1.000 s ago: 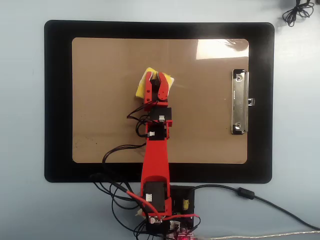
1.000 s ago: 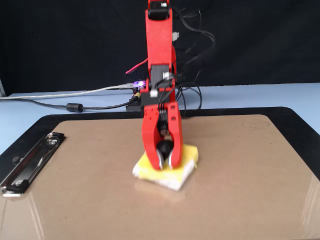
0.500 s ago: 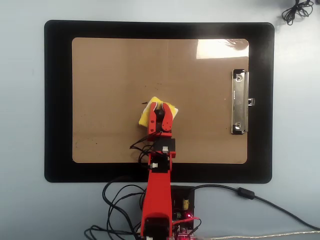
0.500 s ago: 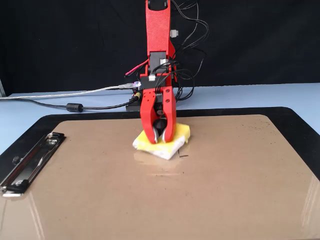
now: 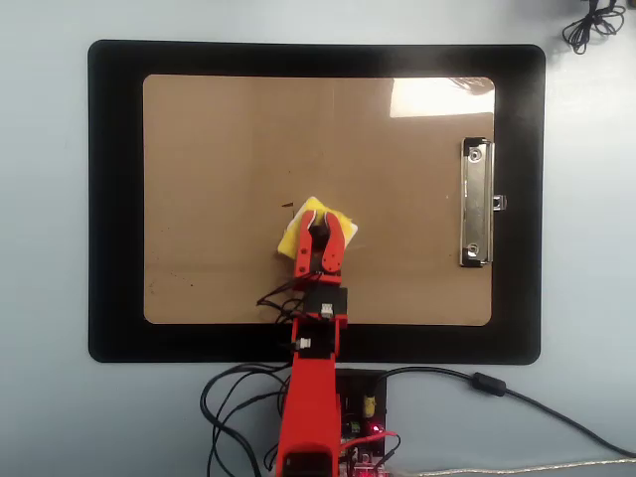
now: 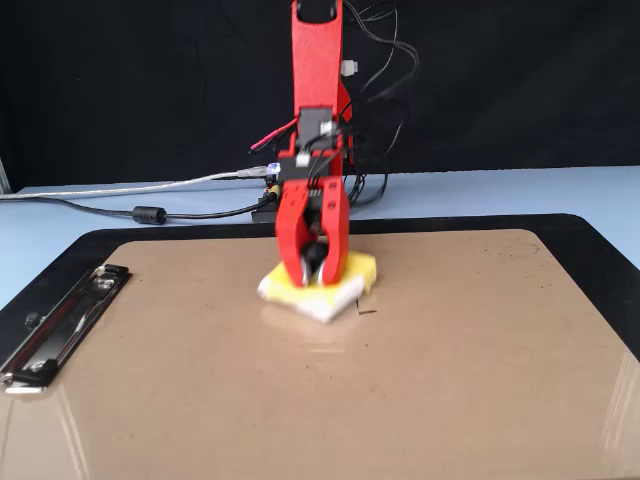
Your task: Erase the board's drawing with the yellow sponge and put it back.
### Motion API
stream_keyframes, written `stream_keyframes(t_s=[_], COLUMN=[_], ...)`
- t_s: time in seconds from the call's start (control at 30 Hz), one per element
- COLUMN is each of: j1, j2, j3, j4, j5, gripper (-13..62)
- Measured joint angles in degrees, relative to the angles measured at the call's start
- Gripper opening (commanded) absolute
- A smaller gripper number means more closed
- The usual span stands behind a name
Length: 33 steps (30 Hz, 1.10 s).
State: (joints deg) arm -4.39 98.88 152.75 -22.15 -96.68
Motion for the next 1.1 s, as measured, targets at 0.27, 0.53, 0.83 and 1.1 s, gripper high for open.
stream_keyframes(t_s=[0.27, 0.53, 0.83, 1.1], j1=[-3.6, -5.5, -10.0, -10.5], j2=[-5.9, -24.6, 3.0, -27.8], j3=[-9.2, -25.4, 2.1, -30.7], j4=[0.7, -0.5, 0.2, -0.3], j5=[0.4, 0.1, 0.1, 0.1], gripper=[-8.0, -8.0, -8.0, -8.0])
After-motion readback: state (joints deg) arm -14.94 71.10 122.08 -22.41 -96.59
